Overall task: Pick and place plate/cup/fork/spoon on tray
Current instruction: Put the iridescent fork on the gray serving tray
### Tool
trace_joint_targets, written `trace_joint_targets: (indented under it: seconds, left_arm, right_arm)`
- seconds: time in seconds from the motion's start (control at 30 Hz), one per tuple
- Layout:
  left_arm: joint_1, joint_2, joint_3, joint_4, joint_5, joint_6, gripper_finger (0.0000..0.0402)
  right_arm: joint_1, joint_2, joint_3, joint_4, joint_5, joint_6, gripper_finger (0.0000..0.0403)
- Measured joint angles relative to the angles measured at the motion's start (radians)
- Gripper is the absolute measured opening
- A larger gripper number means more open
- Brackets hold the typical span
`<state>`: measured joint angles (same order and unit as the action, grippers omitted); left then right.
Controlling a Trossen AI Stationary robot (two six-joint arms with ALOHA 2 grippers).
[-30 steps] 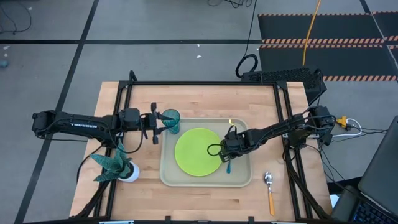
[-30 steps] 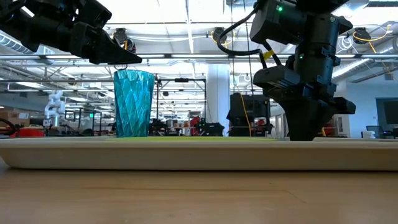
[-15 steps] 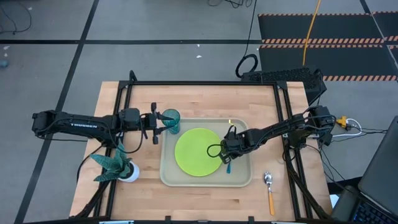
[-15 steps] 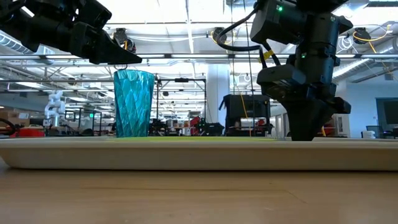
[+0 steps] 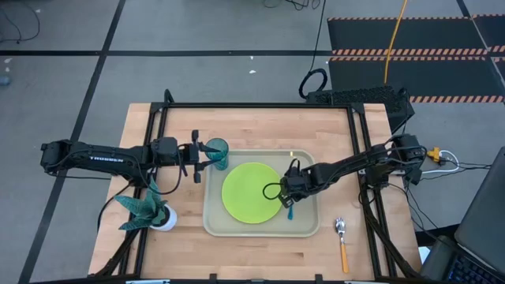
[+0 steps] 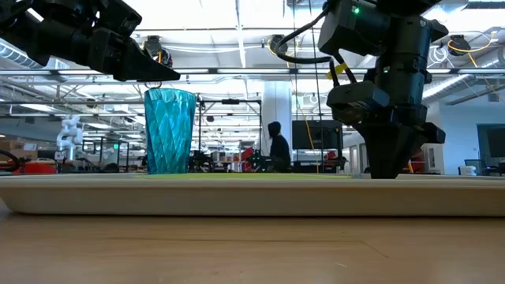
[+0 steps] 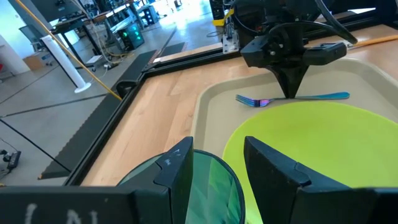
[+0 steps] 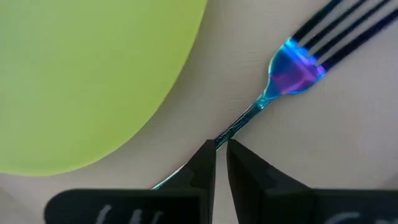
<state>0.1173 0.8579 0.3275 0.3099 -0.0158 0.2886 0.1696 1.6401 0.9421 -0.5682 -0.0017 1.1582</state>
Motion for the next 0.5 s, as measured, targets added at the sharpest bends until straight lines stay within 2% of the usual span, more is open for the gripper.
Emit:
trace_joint_targets:
  seconds: [0.13,0.27,0.5]
  left_arm:
    - [0.0,0.0,0.0,0.0,0.0,0.0,0.0147]
    - [0.0,0.0,0.0,0.0,0.0,-0.001,0.0147]
    - [-0.001,0.0,0.0,0.0,0.016,-0.003,0.0147]
  right_arm:
    - [0.0,-0.045,-0.002,0.002,-0.003,0.081,0.0027]
    - [-0.009,-0.116,-0.002,-0.028,-0.056,0.172,0.0027]
    - [-0.015,-0.231,-0.001,-0.136,-0.034,0.298,0.0027]
